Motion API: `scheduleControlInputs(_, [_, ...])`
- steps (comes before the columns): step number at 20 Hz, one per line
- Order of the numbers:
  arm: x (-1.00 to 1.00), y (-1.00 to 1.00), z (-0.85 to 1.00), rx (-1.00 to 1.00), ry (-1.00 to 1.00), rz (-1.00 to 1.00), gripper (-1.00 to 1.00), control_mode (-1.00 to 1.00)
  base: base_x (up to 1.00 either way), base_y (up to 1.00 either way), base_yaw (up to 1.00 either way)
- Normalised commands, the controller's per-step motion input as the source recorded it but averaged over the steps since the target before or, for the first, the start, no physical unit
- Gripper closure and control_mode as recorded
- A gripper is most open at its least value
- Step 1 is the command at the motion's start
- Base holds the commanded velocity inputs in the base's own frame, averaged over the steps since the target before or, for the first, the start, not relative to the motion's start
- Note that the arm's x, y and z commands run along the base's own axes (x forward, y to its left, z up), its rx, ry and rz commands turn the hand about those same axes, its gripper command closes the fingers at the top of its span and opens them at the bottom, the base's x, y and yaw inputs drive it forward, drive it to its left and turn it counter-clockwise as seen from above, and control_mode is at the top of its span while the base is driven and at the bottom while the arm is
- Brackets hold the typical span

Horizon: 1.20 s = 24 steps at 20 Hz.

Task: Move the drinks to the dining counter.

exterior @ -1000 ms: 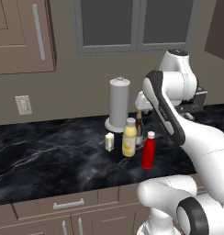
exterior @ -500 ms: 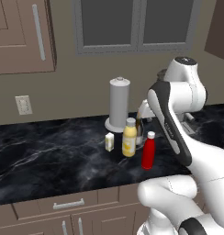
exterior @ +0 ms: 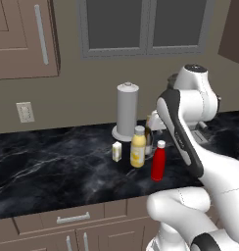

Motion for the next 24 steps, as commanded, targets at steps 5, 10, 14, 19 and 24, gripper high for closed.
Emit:
scheduleControlInputs(5, [0.0, -0.02, -0.01, 0.0, 0.12, 0.0, -1.0, -1.0, 0.0, 0.0, 0.0])
scheduleControlInputs(10, [0.0, -0.01, -0.09, 0.0, 0.03, 0.0, -1.0, -1.0, 0.0, 0.0, 0.0])
scheduleControlInputs(14, [0.03, 0.0, -0.21, 0.0, 0.0, 0.0, -1.0, -1.0, 0.0, 0.0, 0.0])
scheduleControlInputs(19, [0.08, -0.01, -0.25, -0.01, 0.0, 0.02, -1.0, -1.0, 0.0, 0.0, 0.0])
scheduleControlInputs(24, [0.11, -0.06, -0.01, 0.0, 0.06, 0.05, -1.0, -1.0, 0.0, 0.0, 0.0])
